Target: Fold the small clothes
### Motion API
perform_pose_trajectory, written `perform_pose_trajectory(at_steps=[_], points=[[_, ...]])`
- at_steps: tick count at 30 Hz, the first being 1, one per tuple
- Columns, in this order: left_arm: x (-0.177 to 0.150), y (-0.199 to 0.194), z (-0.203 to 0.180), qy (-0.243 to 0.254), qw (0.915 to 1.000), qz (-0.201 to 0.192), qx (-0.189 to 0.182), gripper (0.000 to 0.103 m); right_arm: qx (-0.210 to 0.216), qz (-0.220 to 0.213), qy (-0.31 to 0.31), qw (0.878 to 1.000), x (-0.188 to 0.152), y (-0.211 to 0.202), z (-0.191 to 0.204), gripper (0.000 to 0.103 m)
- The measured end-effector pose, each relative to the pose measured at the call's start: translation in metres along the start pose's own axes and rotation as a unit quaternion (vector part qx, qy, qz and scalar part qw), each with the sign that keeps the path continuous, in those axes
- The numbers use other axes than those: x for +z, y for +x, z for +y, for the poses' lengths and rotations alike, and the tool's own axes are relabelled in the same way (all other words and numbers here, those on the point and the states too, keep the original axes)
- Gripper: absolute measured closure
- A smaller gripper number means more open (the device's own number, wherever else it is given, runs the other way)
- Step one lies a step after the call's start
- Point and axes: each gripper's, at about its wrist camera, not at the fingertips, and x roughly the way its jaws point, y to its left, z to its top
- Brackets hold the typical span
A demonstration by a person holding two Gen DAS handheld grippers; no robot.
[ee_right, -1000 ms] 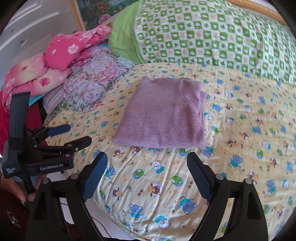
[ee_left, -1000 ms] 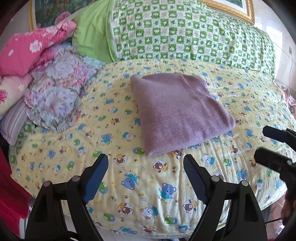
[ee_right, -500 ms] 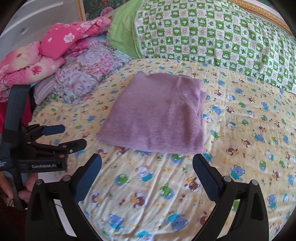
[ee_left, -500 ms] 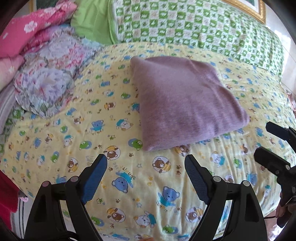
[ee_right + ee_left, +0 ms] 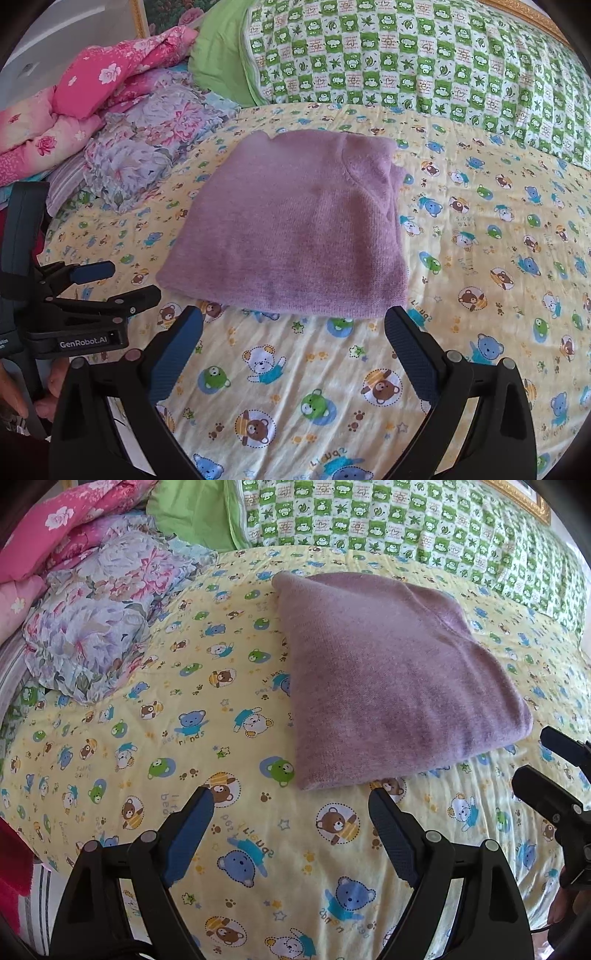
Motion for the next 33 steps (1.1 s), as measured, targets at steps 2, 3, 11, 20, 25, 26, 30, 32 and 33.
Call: perform_pose_trajectory(at_steps=[2, 3, 11, 20, 25, 26, 30, 32, 33], points=[[0.0, -0.0003, -0.0013, 0.003, 1.0, -0.002, 0.0, 0.017, 0.0, 0.0, -0.002, 1.0, 0.0001, 0.0001, -0.0006, 0.004], [-0.0004, -0.0005, -0.0022, 0.004, 1.0, -0.003, 0.0, 0.017, 0.001, -0.001, -0.002, 1.0, 0.0001, 0.0002, -0.0007, 0.004], [-0.002, -0.0002, -0.0024, 0.006, 1.0, -0.005, 0.0, 0.017, -0.002, -0.004, 0.0, 1.0, -0.0006, 0.0052, -0.0047, 0.004], [-0.0026, -0.002, -0.0032, 0.004, 1.0, -0.006, 0.001, 0.017, -0.002, -0.01, -0.004, 1.0, -0.002, 0.0037, 0.0014, 0.004], [-0.003, -0.0035, -0.0044, 0.002, 1.0, -0.005, 0.001, 0.017, -0.002, -0.014, -0.003, 1.0, -0.0023, 0.0026, 0.0037, 0.004], [-0.0029, -0.0036, -0.0043, 0.0, 1.0, -0.004, 0.0, 0.017, -0.001, -0.014, -0.003, 1.0, -0.0022, 0.0025, 0.0036, 0.004], [-0.0026, -0.0041, -0.0049, -0.001, 1.0, -0.004, 0.001, 0.017, -0.003, -0.014, -0.005, 1.0, -0.0019, 0.0023, 0.0036, 0.004], [-0.0024, -0.0045, -0.0054, 0.0, 1.0, -0.004, 0.001, 0.017, -0.003, -0.014, -0.004, 1.0, -0.0015, 0.0022, 0.0041, 0.004], [-0.0023, -0.0047, -0.0059, 0.001, 1.0, -0.004, 0.002, 0.017, -0.003, -0.013, -0.004, 1.0, -0.001, 0.0021, 0.004, 0.004]])
